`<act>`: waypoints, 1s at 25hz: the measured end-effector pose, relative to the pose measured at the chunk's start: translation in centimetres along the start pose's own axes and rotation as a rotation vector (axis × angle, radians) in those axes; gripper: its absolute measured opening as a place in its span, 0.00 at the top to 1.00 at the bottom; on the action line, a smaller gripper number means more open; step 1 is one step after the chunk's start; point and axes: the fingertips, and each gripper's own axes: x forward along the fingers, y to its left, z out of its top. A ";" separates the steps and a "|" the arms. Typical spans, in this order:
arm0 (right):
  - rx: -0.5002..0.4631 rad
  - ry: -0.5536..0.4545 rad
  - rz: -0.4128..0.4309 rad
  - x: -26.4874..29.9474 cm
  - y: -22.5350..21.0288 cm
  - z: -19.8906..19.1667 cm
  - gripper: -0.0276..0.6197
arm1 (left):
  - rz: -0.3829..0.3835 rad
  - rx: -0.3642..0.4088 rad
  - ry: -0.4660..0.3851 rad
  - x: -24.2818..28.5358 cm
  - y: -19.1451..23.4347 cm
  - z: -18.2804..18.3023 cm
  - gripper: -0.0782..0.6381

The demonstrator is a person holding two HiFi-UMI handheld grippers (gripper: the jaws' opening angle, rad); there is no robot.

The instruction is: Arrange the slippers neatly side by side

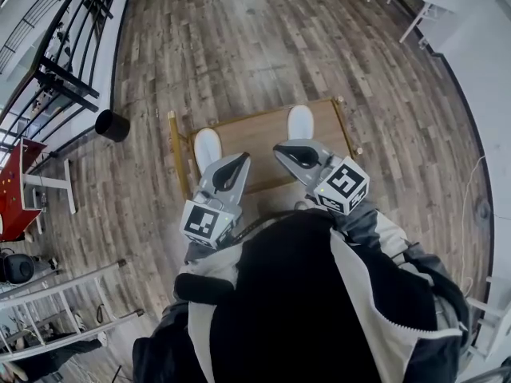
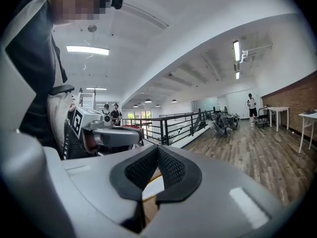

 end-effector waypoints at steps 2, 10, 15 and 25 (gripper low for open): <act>0.015 0.035 -0.031 0.5 -0.7 -1.1 0.95 | 0.003 -0.025 -0.005 -0.5 0.3 -0.2 0.87; 0.155 0.240 -0.234 1.7 -7.2 -9.4 0.90 | 0.010 -0.055 0.006 -1.6 0.5 -1.1 0.87; 0.220 0.413 -0.364 1.8 -11.5 -16.3 0.78 | -0.008 -0.095 0.020 -1.4 -0.2 -1.9 0.87; 0.319 0.671 -0.518 -0.2 -18.6 -26.8 0.58 | -0.047 -0.099 0.062 -1.3 -1.9 -3.3 0.87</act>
